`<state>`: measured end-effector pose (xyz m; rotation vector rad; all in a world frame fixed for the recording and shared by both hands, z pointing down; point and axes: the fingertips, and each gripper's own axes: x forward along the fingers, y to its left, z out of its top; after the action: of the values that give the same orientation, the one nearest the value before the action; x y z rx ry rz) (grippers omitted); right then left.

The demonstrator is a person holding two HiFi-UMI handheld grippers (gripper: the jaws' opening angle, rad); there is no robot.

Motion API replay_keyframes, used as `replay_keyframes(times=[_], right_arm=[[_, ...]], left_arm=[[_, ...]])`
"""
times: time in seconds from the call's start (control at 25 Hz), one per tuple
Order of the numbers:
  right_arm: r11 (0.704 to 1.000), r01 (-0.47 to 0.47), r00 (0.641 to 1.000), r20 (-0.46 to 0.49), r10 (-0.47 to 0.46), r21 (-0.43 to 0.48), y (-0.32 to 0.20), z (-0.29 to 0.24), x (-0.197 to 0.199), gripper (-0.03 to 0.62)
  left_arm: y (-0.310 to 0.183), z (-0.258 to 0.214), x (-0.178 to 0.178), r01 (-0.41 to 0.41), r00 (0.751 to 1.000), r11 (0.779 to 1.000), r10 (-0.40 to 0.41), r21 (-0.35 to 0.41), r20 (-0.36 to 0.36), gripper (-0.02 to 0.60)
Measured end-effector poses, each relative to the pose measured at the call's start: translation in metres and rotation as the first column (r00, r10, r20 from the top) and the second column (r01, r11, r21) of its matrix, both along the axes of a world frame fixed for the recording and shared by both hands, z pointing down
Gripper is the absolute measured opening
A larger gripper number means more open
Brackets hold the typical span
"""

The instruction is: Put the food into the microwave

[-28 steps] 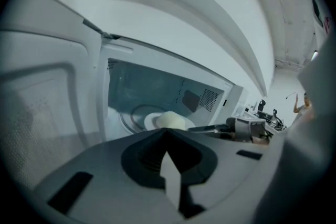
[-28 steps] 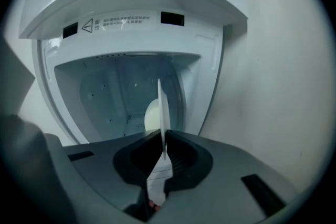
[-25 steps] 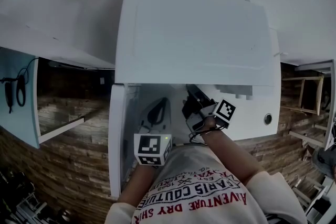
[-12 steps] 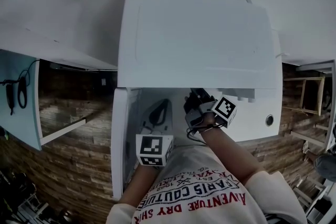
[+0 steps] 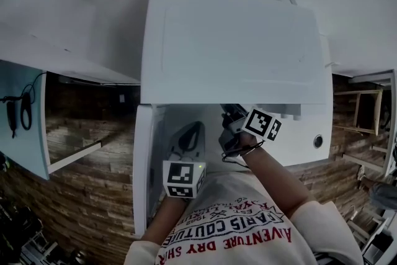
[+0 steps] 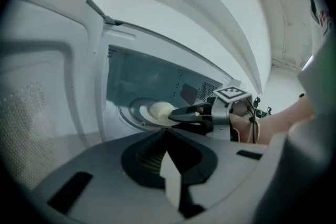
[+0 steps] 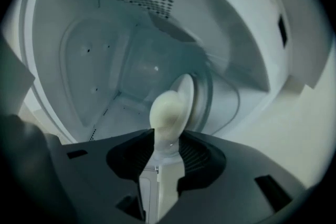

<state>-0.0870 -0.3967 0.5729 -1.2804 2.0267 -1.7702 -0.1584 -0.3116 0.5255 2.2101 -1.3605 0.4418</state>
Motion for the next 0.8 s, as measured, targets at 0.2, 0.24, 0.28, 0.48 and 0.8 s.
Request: replay_keyframes(times=[0.2, 0.24, 0.28, 0.48, 0.8], right_arm=[[0.97, 0.234, 0.962, -0.163, -0.221, 0.068, 0.008, -0.007, -0.013, 0.23], [0.954, 0.291, 0.938, -0.217, -0.27, 0.068, 0.012, -0.005, -0.015, 0.232], [0.937, 0.344, 0.909, -0.272, -0.316, 0.062, 0.015, -0.003, -0.016, 0.232], [0.862, 0.507, 0.75, -0.481, -0.454, -0.023, 0.023, 0.006, -0.017, 0.229], [0.771, 0.618, 0.491, -0.692, -0.529, -0.152, 0.034, 0.023, -0.005, 0.227]], left_arm=[[0.003, 0.0, -0.003, -0.001, 1.0, 1.0, 0.0, -0.012, -0.017, 0.003], [0.003, 0.001, -0.004, 0.004, 1.0, 1.0, -0.004, -0.015, -0.019, 0.003], [0.003, 0.001, -0.005, 0.008, 1.0, 1.0, -0.008, -0.015, -0.021, 0.003], [0.002, -0.001, -0.006, 0.009, 1.0, 1.0, -0.009, -0.01, -0.024, 0.003], [0.006, 0.0, -0.002, -0.012, 1.0, 1.0, 0.011, -0.016, -0.027, 0.003]])
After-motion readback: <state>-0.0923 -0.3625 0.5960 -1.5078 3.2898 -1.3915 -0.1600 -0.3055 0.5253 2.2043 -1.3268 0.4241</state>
